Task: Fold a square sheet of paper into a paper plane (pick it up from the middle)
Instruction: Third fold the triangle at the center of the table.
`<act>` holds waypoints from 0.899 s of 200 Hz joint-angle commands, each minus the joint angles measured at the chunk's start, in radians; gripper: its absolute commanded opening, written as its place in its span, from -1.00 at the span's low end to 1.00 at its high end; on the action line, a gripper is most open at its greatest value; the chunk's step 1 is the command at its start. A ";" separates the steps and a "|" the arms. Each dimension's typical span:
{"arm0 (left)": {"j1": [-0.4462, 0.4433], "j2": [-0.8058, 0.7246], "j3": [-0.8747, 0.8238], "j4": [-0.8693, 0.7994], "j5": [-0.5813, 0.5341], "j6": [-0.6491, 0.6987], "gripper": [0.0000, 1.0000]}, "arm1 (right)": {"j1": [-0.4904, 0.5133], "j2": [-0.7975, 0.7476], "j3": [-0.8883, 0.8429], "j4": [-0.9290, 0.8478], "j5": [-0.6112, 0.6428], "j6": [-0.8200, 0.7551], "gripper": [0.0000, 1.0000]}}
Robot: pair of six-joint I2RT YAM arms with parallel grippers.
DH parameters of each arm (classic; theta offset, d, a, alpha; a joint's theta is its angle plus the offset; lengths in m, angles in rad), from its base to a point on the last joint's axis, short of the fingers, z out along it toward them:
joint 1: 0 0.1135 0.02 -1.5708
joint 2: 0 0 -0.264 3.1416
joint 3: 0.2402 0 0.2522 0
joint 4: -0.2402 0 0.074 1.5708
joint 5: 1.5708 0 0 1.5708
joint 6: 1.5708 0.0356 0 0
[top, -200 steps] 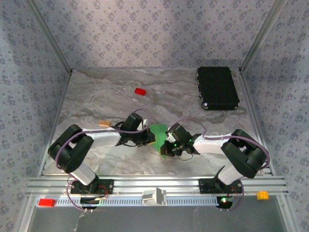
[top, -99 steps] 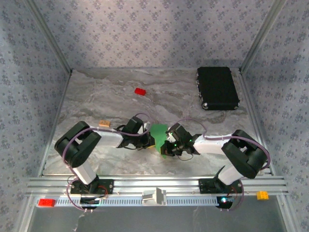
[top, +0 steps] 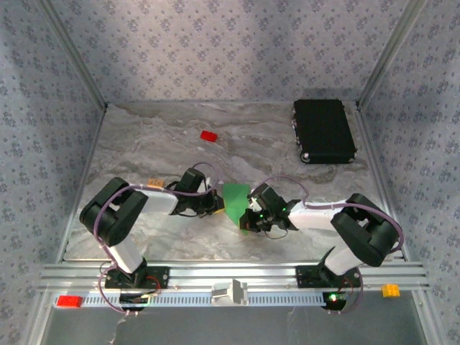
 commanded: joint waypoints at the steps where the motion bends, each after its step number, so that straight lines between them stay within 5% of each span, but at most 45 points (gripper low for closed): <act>1: 0.029 0.017 0.007 -0.065 -0.036 0.041 -0.87 | -0.002 0.014 -0.041 -0.136 0.080 -0.003 -0.93; 98: 0.014 -0.182 0.064 -0.177 -0.061 0.082 -0.82 | -0.034 0.002 0.002 -0.163 0.049 -0.070 -0.92; 180: -0.081 0.015 0.141 -0.133 -0.015 0.104 -0.86 | -0.044 0.001 0.024 -0.163 0.032 -0.079 -0.90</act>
